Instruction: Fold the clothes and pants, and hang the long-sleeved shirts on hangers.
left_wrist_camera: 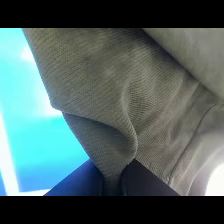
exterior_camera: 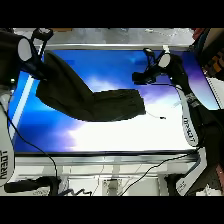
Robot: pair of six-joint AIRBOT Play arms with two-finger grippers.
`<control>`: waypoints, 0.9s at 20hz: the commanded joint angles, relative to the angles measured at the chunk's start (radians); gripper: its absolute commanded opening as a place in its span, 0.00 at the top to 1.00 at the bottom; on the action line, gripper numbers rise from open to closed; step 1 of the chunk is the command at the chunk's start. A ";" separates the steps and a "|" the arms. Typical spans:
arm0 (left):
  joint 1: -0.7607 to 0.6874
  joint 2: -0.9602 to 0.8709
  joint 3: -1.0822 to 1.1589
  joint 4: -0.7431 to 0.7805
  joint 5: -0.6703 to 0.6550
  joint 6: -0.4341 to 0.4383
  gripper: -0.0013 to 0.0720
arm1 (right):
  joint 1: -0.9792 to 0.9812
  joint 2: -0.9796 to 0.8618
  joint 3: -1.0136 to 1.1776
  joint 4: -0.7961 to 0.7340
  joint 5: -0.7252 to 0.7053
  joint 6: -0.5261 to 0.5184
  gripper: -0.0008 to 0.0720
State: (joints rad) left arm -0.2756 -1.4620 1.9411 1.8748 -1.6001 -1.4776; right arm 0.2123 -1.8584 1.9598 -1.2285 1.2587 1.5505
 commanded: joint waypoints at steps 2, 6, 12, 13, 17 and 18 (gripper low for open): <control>-0.001 -0.054 -0.001 0.006 -0.012 -0.001 0.95 | 0.142 0.000 -0.121 0.028 -0.201 0.006 0.94; -0.001 -0.064 0.000 -0.066 0.016 -0.030 0.95 | 0.337 -0.034 -0.212 0.161 -0.562 0.064 0.94; 0.019 -0.063 0.001 -0.383 0.028 -0.028 0.95 | 0.539 -0.152 -0.202 0.161 -0.745 0.231 0.94; 0.032 -0.063 0.000 -0.480 0.045 -0.025 0.95 | 0.550 -0.164 -0.202 0.161 -0.746 0.232 0.94; 0.117 -0.065 0.000 -0.771 0.152 -0.026 0.95 | 0.533 -0.172 -0.202 0.149 -0.733 0.232 0.94; 0.136 -0.066 0.000 -0.819 0.167 -0.027 0.95 | 0.512 -0.169 -0.202 0.129 -0.709 0.232 0.94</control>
State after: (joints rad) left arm -0.1894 -1.5265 1.9408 1.2823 -1.5021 -1.5047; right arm 0.7361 -2.0193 1.7576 -1.0767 0.5396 1.7683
